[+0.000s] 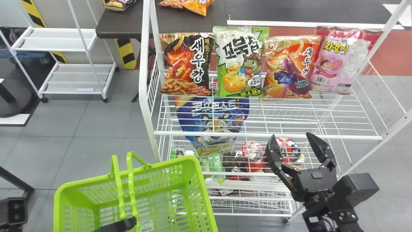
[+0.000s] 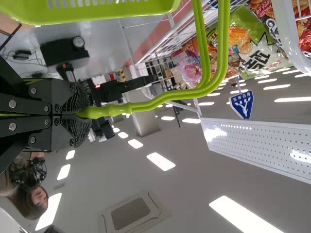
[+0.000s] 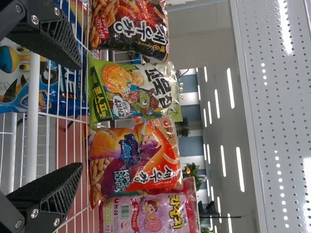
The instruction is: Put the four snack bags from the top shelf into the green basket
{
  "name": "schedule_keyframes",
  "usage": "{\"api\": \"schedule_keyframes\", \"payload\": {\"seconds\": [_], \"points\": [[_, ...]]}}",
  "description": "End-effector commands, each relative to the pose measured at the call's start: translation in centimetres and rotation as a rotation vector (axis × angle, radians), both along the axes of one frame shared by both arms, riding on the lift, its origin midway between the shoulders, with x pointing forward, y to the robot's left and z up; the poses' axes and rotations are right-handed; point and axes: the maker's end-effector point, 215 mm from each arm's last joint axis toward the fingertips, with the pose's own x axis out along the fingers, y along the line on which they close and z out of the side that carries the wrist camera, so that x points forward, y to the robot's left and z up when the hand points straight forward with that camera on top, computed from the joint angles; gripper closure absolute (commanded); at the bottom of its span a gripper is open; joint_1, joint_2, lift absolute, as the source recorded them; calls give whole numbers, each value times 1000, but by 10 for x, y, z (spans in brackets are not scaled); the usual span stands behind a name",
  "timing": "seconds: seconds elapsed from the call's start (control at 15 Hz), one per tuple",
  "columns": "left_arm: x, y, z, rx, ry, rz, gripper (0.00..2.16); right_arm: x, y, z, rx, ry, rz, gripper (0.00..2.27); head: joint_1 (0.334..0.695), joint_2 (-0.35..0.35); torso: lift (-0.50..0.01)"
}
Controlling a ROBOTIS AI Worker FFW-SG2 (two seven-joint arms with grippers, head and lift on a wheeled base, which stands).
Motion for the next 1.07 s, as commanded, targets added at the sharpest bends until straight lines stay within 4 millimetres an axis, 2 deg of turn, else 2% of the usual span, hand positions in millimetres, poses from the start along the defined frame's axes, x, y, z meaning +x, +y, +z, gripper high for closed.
{"api": "schedule_keyframes", "payload": {"seconds": [0.0, 0.47, 0.67, 0.87, 1.0], "points": [[0, 0, 2, -9, -6, -5, 2145, -1, 2, -1, 2, -1, 2, 110, 695, -20, 0], [2, 0, 2, -6, -10, -7, 2145, 6, 4, -1, 4, -11, 5, 110, 695, -16, 0], [3, 1, 2, -5, -10, -8, 2145, 14, 12, 2, 7, -22, 16, 107, 695, -11, 0], [5, 0, 4, -7, -8, -17, 2145, 34, 36, 10, 19, -22, 59, 107, 695, 2, 0], [4, -2, 3, -5, -4, -26, 2145, 60, 55, 12, 21, 3, 94, 107, 695, 33, 0]]}}
